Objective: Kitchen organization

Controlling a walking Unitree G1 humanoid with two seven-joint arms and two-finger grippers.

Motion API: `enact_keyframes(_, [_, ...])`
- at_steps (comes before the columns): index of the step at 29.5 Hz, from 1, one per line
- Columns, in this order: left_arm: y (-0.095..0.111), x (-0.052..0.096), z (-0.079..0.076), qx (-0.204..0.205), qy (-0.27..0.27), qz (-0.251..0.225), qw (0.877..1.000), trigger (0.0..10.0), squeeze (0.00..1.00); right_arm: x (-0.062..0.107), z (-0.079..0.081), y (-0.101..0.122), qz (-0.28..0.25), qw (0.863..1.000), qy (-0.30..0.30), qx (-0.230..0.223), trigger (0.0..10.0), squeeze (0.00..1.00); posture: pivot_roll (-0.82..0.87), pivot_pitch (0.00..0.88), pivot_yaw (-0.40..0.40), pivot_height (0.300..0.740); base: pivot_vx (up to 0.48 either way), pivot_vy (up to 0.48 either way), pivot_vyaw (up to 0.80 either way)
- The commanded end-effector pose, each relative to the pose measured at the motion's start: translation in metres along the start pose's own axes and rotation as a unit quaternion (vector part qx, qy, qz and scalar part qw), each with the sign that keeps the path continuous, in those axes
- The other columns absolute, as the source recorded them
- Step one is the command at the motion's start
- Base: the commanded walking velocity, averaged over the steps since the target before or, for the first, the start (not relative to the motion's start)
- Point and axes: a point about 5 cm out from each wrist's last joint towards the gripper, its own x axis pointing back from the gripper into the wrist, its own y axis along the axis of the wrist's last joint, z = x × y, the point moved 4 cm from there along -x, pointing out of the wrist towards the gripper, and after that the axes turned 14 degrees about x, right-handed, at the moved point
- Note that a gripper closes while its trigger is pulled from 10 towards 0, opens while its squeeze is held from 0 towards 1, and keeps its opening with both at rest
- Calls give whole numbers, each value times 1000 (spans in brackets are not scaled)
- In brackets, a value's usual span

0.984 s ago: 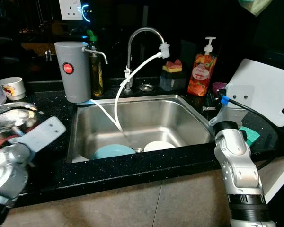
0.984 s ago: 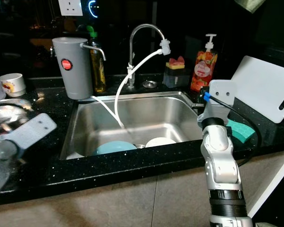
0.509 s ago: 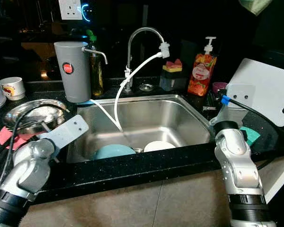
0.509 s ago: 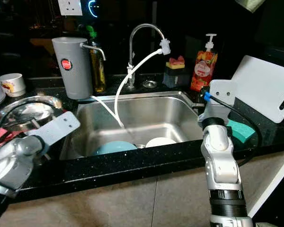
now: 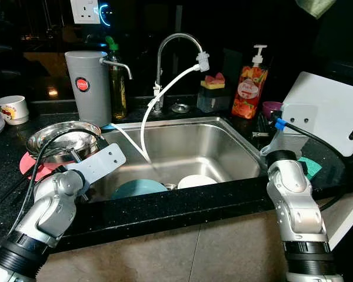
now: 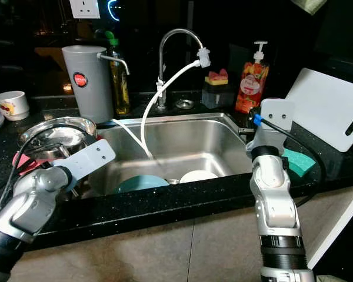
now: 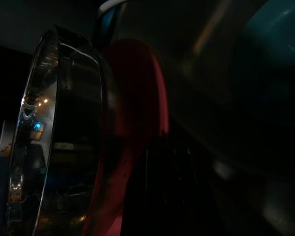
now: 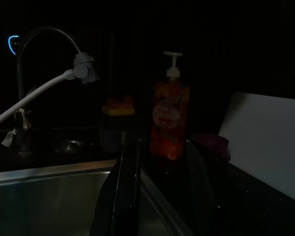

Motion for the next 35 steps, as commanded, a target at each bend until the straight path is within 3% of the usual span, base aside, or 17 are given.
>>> enact_keyframes(1, [-10, -2, -6, -4, -12, 20, 1000, 10000, 455, -1, -4, 3, -6, 1000, -8, -4, 10000, 0, 109, 30, -60, 740, 0, 0, 0])
enact_keyframes(2, [-11, -2, -5, -5, -10, 21, 1000, 10000, 455, -1, -4, 3, -5, 1000, -7, -5, 10000, 0, 109, 30, -60, 740, 0, 0, 0])
enact_keyframes(3, [-12, -2, -4, -4, -8, 22, 1000, 10000, 1000, -1, -4, 3, -5, 1000, -7, -5, 10000, 0, 109, 30, -60, 740, 0, 0, 0])
enact_keyframes(7, [-14, -2, 3, -16, 19, 25, 999, 10000, 1000, -2, -3, 3, -5, 1000, -5, -8, 10000, 0, 110, 31, -62, 740, 0, 0, 0])
enact_keyframes(8, [-14, -2, 4, -17, 20, 25, 999, 10000, 914, -2, -3, 3, -5, 1000, -5, -8, 10000, 0, 110, 31, -62, 740, 0, 0, 0])
enact_keyframes(9, [-14, -2, 4, -16, 21, 22, 999, 10000, 67, -2, -3, 3, -4, 1000, -4, -9, 10000, 0, 110, 35, -66, 740, 0, 0, 0])
enact_keyframes(10, [-11, -2, 3, -15, 20, 16, 1000, 10000, 0, -2, -3, 3, -4, 1000, -5, -9, 10000, 0, 110, 35, -66, 740, 0, 0, 0])
enact_keyframes(13, [-5, -1, 2, -13, 16, 0, 1000, 10000, 0, -2, -3, 3, -3, 1000, -5, -10, 10000, 0, 110, 35, -66, 740, 0, 0, 0])
enact_keyframes(16, [28, 4, -3, -17, 9, -91, 996, 10000, 0, -2, -4, 2, -3, 1000, -6, -10, 10000, 0, 108, 39, -65, 740, 0, 0, 0])
enact_keyframes(20, [40, 7, -7, -28, 7, -129, 991, 10000, 0, -2, -4, 2, -2, 1000, -6, -11, 10000, 0, 108, 39, -65, 740, 0, 0, 0])
enact_keyframes(24, [57, 13, -26, -18, -36, -180, 983, 10000, 0, -2, -4, 2, -1, 1000, -5, -11, 10000, 0, 105, 41, -67, 740, 0, 0, 0])
enact_keyframes(26, [66, 18, -34, 15, -59, -203, 977, 10000, 0, -2, -4, 2, -1, 1000, -6, -11, 10000, 0, 105, 41, -67, 740, 0, 0, 0])
enact_keyframes(29, [86, 26, -39, 128, -81, -253, 955, 10000, 0, -2, -5, 2, -2, 1000, -6, -10, 10000, 0, 105, 41, -67, 740, 0, 0, 0])
enact_keyframes(30, [91, 27, -38, 163, -78, -265, 947, 10000, 0, -2, -5, 2, -2, 1000, -7, -10, 10000, 0, 105, 41, -67, 740, 0, 0, 0])
enact_keyframes(31, [91, 27, -38, 163, -78, -265, 947, 10000, 0, -2, -5, 2, -2, 1000, -7, -10, 10000, 0, 105, 41, -67, 740, 0, 0, 0])
enact_keyframes(33, [99, 28, -33, 247, -56, -289, 923, 10000, 0, 0, -4, 2, -4, 1000, -7, -13, 10000, 0, 105, 41, -67, 740, 0, 0, 0])
enact_keyframes(35, [101, 27, -26, 289, -22, -299, 909, 10000, 0, 3, 1, 2, -5, 1000, -2, -19, 10000, 0, 110, 51, -68, 740, 0, 0, 0])
